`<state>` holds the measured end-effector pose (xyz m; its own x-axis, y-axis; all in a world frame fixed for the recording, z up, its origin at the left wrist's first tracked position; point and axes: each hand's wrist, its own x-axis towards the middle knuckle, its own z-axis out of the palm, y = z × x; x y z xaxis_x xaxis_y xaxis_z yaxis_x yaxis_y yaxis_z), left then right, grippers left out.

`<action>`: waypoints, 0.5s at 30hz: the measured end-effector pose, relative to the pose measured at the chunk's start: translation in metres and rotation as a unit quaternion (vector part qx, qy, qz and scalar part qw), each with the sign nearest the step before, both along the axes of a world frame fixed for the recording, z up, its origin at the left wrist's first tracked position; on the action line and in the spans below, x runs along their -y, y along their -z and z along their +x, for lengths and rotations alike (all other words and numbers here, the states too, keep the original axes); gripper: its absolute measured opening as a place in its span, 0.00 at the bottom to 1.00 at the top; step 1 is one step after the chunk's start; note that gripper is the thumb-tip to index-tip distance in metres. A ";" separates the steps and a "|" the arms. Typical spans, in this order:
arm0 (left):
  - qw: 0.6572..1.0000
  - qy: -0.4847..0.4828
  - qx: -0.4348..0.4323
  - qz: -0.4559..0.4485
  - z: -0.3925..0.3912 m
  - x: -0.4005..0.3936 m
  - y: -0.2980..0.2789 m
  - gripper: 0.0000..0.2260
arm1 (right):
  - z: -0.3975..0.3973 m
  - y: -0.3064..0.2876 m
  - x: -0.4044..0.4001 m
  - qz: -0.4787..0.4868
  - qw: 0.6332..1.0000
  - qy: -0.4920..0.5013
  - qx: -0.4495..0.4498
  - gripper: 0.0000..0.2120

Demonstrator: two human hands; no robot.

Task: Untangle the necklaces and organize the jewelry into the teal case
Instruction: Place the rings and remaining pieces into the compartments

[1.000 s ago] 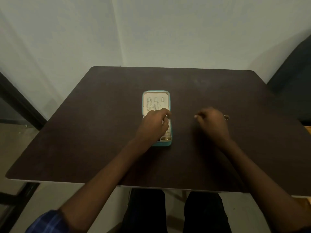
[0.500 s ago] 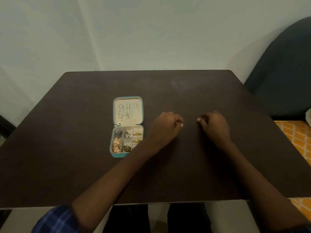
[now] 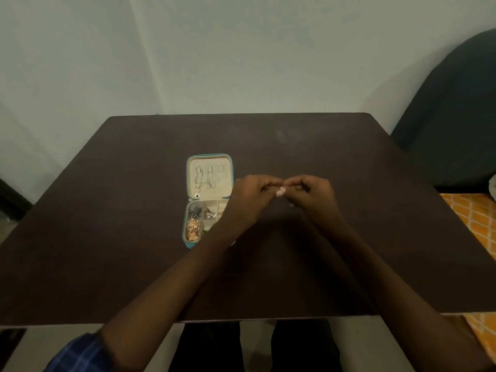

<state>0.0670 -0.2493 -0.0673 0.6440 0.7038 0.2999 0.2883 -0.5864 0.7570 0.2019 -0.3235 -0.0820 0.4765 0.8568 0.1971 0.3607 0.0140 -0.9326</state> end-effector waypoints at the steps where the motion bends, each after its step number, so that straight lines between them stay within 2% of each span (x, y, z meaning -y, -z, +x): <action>1: 1.000 -0.011 0.009 -0.028 -0.007 -0.003 -0.001 0.12 | -0.007 -0.003 -0.002 0.009 0.999 -0.015 -0.041 0.05; 3: 0.997 -0.018 0.016 -0.068 -0.019 -0.009 -0.003 0.15 | -0.018 -0.009 -0.005 0.012 0.996 -0.052 -0.076 0.05; 5: 0.995 -0.012 0.017 -0.094 -0.035 -0.015 -0.005 0.15 | -0.027 -0.013 -0.009 0.010 0.994 -0.093 -0.060 0.06; 8: 0.995 -0.014 -0.016 -0.098 -0.059 -0.024 -0.008 0.14 | -0.040 -0.012 -0.017 -0.006 0.993 -0.116 0.023 0.07; 12: 0.995 -0.047 -0.069 -0.052 -0.081 -0.031 -0.004 0.11 | -0.062 -0.005 -0.034 -0.015 0.979 -0.119 0.163 0.04; 15: 0.994 -0.063 -0.085 -0.038 -0.090 -0.034 0.005 0.11 | -0.073 -0.002 -0.041 -0.030 0.973 -0.125 0.190 0.03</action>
